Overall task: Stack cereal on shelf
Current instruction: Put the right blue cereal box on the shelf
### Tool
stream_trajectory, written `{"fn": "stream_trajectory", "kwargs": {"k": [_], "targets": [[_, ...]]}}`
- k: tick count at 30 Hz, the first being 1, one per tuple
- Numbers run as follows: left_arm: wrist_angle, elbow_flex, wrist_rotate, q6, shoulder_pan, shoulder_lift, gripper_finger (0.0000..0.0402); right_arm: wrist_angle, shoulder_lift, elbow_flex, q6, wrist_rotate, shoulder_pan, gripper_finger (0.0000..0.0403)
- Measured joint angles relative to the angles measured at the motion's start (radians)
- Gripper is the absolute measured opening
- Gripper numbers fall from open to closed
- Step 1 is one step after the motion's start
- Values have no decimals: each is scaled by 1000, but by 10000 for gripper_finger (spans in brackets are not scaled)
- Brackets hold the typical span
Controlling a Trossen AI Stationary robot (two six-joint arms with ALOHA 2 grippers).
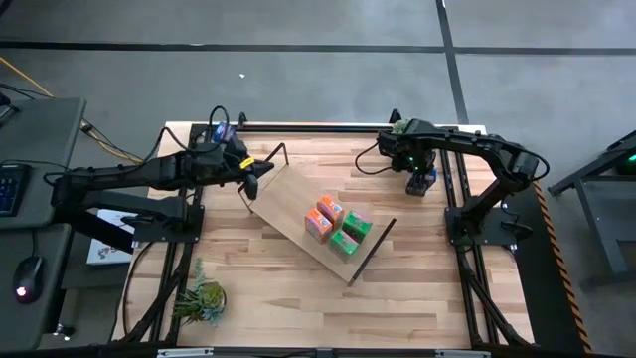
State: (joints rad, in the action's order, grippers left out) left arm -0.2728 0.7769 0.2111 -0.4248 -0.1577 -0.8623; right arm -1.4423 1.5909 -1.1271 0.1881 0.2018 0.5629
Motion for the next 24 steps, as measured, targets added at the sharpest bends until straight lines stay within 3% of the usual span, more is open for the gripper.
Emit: {"fn": "stream_trajectory", "kwargs": {"k": [12,18,22,24], "targets": [[1,0,7,0,0,92,0,-50,-95,-2,-38,-29,0,124],[-7,9,10,27,0,141,0,-71,-190,-97,-93,-156,-5,107],[0,76,48,98,0,169,0,-28,-212,-274,-220,-284,-52,106],[1,116,78,144,0,173,0,38,-200,-379,-314,-293,-103,106]]}}
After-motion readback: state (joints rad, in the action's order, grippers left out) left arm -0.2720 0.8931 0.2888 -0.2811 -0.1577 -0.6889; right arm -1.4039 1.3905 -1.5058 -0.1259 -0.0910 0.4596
